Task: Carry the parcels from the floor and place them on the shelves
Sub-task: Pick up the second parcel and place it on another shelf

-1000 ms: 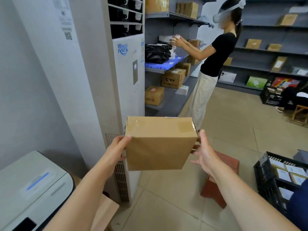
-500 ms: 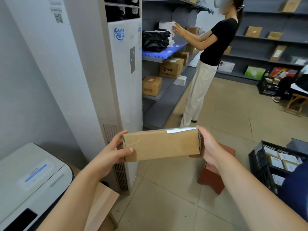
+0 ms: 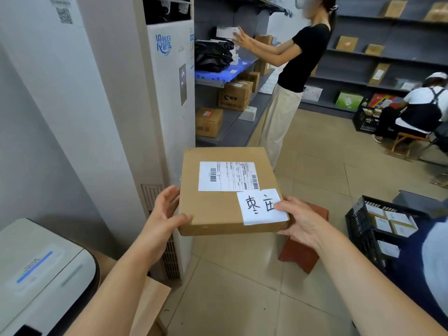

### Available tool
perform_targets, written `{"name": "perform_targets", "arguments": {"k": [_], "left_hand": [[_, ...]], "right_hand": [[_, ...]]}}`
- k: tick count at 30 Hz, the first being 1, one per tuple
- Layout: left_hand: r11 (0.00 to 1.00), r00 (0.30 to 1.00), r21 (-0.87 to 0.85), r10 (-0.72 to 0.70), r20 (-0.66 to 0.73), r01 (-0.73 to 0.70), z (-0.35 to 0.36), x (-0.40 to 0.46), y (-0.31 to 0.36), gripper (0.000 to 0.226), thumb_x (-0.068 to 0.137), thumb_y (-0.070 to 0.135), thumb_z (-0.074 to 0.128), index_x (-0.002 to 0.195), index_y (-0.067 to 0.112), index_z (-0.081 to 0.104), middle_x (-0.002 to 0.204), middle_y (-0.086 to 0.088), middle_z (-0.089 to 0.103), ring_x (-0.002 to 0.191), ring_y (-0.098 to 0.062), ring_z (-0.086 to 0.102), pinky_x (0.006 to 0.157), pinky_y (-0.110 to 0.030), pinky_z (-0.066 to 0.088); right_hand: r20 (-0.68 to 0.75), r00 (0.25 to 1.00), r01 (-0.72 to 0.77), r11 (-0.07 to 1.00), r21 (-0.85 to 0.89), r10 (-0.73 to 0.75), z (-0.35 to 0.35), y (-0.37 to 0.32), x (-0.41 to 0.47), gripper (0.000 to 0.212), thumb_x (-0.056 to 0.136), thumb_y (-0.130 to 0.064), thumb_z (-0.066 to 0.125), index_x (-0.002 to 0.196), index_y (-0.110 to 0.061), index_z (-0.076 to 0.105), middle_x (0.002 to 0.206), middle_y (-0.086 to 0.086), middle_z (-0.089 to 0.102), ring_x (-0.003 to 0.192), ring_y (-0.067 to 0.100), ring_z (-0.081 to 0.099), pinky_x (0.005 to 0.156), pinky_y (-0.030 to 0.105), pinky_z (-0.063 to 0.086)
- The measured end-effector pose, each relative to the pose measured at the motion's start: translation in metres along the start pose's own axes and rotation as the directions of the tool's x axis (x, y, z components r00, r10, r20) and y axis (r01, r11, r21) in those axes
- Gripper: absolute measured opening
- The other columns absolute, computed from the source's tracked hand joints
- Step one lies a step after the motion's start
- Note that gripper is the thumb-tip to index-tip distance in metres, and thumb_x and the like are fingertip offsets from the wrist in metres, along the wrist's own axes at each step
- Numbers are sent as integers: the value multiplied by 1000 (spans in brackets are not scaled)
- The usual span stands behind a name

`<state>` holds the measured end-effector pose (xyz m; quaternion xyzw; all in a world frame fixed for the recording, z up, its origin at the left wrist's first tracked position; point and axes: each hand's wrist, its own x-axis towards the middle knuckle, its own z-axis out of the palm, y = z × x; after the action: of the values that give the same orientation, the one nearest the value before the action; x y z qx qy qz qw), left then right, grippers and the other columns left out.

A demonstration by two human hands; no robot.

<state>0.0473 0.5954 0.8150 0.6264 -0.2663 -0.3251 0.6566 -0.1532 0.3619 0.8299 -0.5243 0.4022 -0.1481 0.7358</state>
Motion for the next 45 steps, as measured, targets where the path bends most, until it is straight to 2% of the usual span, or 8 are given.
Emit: {"name": "perform_targets", "arguments": {"k": [7,12,19,24,28,31,42,45], "left_hand": [[999,997,35,5,74,-8,-13,17,-10,91,72,4,69,141,37,22,129,28,41,130,-5,36,107,-36,30],[979,1000,203,-6,14,3,-19,36,-17,98,76,8,71,146,33,7,148,8,32,136,-9,27,106,-32,26],[808,978,565,209,-12,-165,-12,67,-6,103,70,14,74,147,25,6,155,-3,10,142,-18,5,110,-32,9],[873,983,452,172,61,-181,-2,87,12,86,68,27,51,146,30,14,148,9,24,136,-4,11,106,-29,15],[907,993,420,-21,119,-31,10,103,11,63,70,46,60,130,34,45,126,7,55,115,-14,52,97,-35,43],[944,995,328,-54,84,24,20,112,8,43,74,40,66,114,28,57,110,4,65,102,-18,62,82,-30,48],[984,990,124,-116,-76,125,67,124,7,85,29,64,82,107,42,57,109,5,68,93,-12,68,78,-28,51],[982,973,89,-150,-176,168,75,106,5,91,28,64,82,111,40,53,114,-2,62,101,-21,64,89,-39,50]], "right_hand": [[37,998,39,997,61,-41,3,-1,5,60,64,-4,68,123,-4,54,118,20,66,107,35,63,85,43,51],[-19,995,98,994,56,-97,0,-15,10,59,57,-5,65,116,-6,57,90,10,73,77,22,67,65,32,49],[9,993,118,990,75,-119,-27,-37,18,71,52,-5,68,121,-5,54,103,18,68,80,26,68,60,33,55],[64,988,141,989,-45,-138,-42,-60,27,73,47,-6,68,118,-18,54,98,9,68,81,21,65,65,31,50],[170,979,128,986,-106,-109,-57,-81,50,76,45,-6,69,118,-18,55,99,8,68,81,20,67,66,29,54],[235,968,125,982,-143,-89,-71,-95,75,75,39,-11,71,113,-20,59,102,9,67,87,24,65,79,36,50],[524,852,124,969,-215,7,-107,-149,182,72,44,-12,72,115,-21,59,105,7,67,87,24,67,74,34,58],[605,794,121,961,-248,56,-94,-153,207,73,48,-14,71,119,-20,58,113,4,68,94,24,67,82,40,53]]}}
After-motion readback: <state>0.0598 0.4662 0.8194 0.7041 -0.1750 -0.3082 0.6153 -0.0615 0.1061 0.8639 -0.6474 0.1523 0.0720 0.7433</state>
